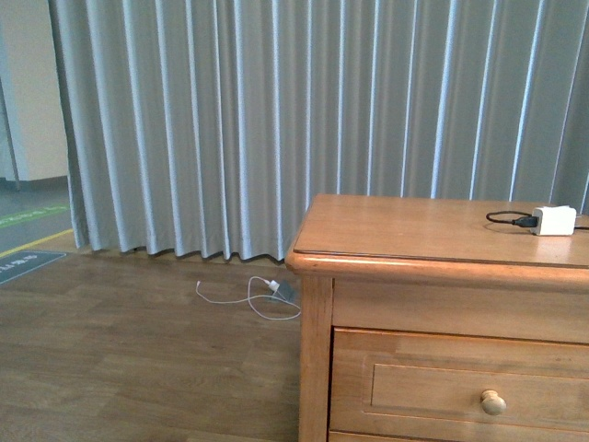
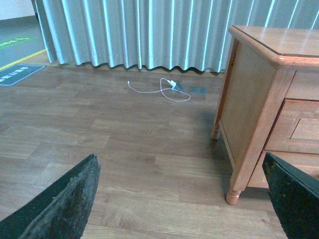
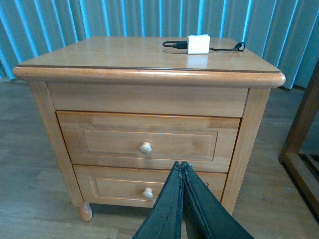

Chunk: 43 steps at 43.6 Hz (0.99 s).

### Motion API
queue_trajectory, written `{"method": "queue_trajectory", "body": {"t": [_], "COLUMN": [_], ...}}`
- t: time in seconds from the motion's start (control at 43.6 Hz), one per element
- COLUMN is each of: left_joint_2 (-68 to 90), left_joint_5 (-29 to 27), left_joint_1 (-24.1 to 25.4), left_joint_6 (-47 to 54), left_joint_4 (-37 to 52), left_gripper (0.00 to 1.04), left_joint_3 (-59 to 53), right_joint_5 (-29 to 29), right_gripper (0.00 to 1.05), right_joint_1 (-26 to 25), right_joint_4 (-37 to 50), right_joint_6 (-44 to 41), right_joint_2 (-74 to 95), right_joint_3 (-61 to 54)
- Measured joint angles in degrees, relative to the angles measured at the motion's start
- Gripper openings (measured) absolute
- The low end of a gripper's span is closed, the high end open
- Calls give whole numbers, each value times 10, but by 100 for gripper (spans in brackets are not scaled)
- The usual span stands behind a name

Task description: Place pink marker in drawer with both arms

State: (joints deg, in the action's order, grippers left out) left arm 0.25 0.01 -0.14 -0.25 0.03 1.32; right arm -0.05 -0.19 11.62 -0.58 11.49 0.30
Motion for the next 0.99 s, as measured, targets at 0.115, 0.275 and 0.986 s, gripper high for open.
{"method": "queue_trajectory", "body": {"t": [0.115, 0.275, 0.986], "left_joint_2": [0, 0, 0], "left_joint_5": [0, 0, 0], "left_joint_1": [0, 0, 0], "left_joint_6": [0, 0, 0], "left_joint_4": [0, 0, 0], "left_gripper": [99, 99, 99], "left_joint_3": [0, 0, 0], "right_joint_5": [0, 0, 0], "right_gripper": [1, 1, 73], "right_joint_1": [0, 0, 0], "right_joint_4": [-13, -113, -115], "right_joint_6": [0, 0, 0], "right_joint_2": [-14, -112, -112], "right_joint_3": [0, 0, 0]}}
